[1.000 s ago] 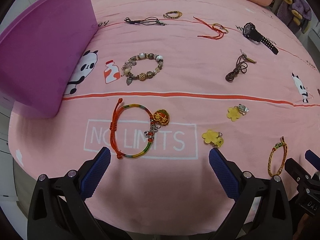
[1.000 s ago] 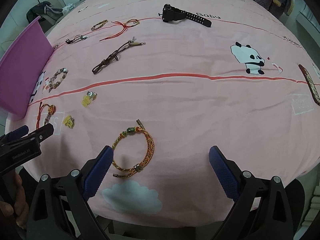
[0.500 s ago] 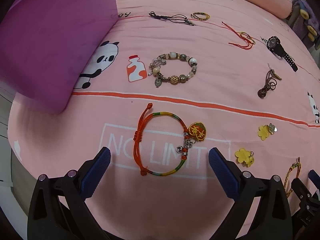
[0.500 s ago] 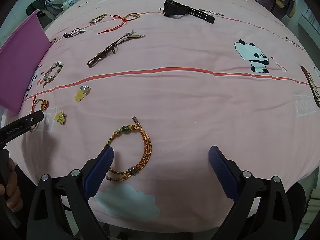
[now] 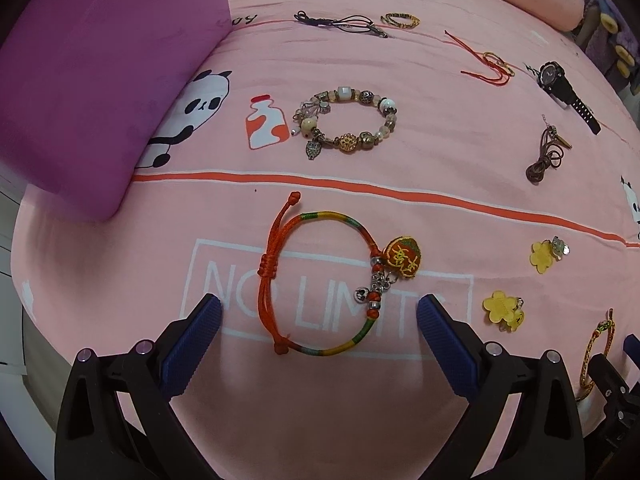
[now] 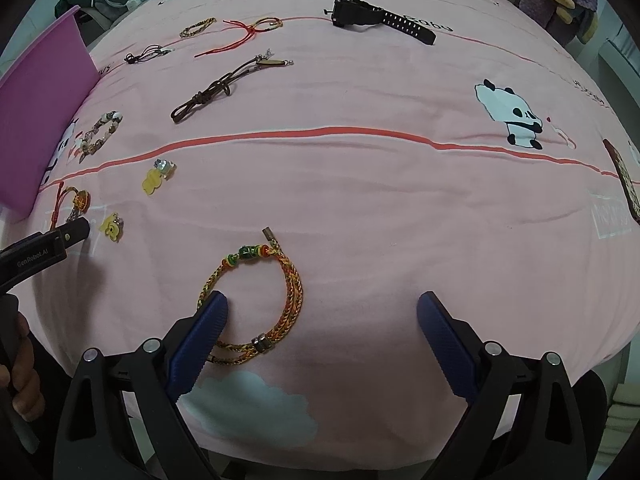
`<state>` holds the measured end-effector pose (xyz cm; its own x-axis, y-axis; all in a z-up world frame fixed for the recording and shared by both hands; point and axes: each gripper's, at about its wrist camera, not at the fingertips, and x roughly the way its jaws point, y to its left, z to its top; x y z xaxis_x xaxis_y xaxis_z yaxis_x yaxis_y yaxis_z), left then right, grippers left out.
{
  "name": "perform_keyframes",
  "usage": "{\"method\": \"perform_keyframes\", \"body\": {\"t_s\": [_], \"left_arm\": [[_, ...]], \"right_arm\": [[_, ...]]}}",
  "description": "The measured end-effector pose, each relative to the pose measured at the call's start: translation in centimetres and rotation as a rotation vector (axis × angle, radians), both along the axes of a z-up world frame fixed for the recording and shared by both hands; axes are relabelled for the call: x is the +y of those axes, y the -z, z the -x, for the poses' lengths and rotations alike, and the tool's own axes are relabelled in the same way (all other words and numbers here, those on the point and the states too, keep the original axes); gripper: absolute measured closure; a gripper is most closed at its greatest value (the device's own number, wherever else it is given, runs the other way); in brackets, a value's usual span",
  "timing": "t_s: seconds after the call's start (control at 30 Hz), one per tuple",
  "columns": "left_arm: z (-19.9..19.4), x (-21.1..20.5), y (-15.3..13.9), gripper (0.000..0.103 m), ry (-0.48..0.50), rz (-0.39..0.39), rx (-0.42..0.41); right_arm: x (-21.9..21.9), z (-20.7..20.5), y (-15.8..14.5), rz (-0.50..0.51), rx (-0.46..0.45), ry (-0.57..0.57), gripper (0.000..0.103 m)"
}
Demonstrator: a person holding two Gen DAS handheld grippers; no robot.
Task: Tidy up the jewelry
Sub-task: 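Grasp the red-cord bracelet with the left tool while the right tool grasps the braided gold bracelet, then carry both bracelets over the purple tub with both tools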
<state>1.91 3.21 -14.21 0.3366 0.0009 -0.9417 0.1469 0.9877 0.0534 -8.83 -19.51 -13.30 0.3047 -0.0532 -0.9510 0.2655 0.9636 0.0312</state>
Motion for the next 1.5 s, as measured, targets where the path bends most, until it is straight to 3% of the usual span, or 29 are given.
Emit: {"method": "perform_keyframes", "body": {"t_s": [0.37, 0.43, 0.67, 0.77, 0.8, 0.97, 1.27, 1.5], "left_arm": [[0.0, 0.4, 0.7, 0.007, -0.009, 0.031, -0.027], [0.2, 0.2, 0.6, 0.011, 0.001, 0.031, -0.033], [0.6, -1.3, -0.3, 0.048, 0.072, 0.03, -0.028], [0.7, -1.5, -0.5, 0.065, 0.087, 0.045, -0.026], [0.7, -1.5, -0.6, 0.073, 0.09, 0.05, -0.027], [0.6, -1.0, -1.2, 0.095, 0.076, 0.099, -0.002], [1.1, -0.5, -3.5, 0.095, 0.071, 0.137, -0.022], [1.1, 0.0, -7.4, 0.094, 0.082, 0.174, -0.081]], "right_arm": [[0.7, -0.5, 0.6, 0.016, 0.004, -0.029, 0.022], [0.9, -0.5, 0.5, 0.02, 0.0, -0.036, 0.034], [1.6, -0.5, 0.2, 0.033, -0.001, -0.068, 0.067], [1.6, -0.5, 0.1, 0.0, -0.007, -0.08, 0.093], [1.6, -0.5, 0.1, -0.004, -0.006, -0.078, 0.097], [1.0, -0.2, -0.7, -0.05, -0.026, -0.058, 0.098], [0.7, 0.0, -3.6, -0.065, -0.094, -0.05, 0.098], [1.2, -0.8, -7.3, -0.073, -0.166, -0.07, 0.098]]}}
